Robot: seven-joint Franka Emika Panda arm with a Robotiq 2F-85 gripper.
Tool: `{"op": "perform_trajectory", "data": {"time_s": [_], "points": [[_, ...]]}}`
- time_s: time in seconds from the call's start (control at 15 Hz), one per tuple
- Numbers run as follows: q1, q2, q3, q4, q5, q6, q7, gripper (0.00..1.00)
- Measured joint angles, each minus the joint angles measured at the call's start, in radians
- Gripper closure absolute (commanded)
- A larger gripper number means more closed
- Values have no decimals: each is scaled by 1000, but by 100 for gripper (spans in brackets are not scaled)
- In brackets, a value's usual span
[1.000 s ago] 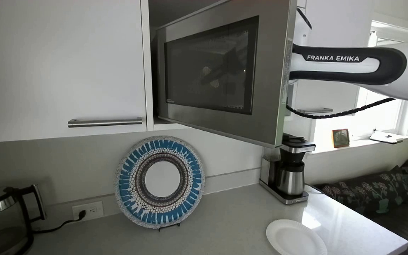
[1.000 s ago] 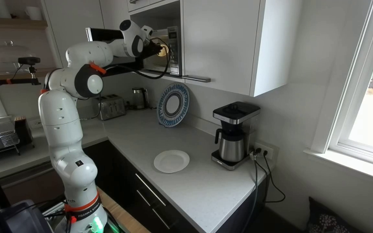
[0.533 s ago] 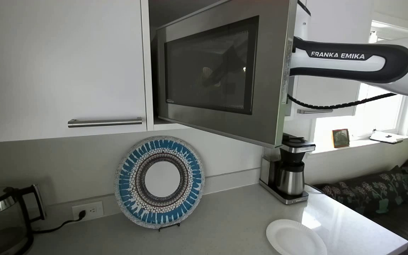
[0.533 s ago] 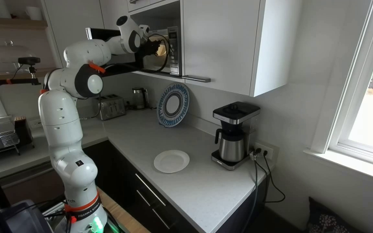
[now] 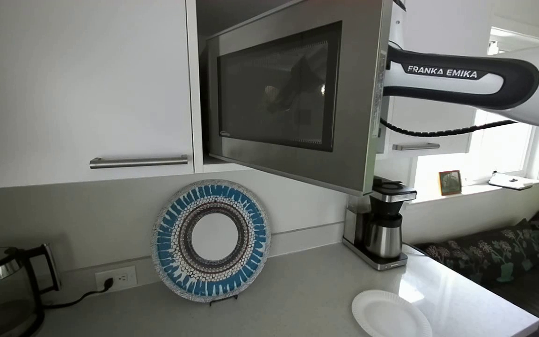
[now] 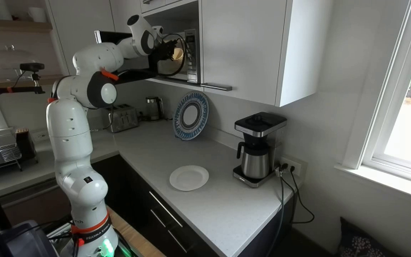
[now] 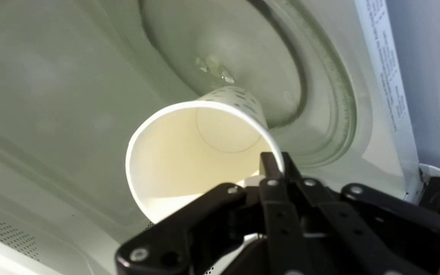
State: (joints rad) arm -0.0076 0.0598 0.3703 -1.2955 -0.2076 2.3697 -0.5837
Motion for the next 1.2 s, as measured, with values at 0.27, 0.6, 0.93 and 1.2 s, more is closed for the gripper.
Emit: {"op": "perform_trajectory", "data": {"time_s": [0.27, 0.6, 0.93, 1.2], "points": [[9, 37, 2, 33, -17, -2, -13, 67], [19, 67, 2, 64, -29, -3, -26, 83], [20, 84, 2, 91, -32, -3, -32, 100], [20, 92, 2, 106, -33, -3, -33, 99]]}}
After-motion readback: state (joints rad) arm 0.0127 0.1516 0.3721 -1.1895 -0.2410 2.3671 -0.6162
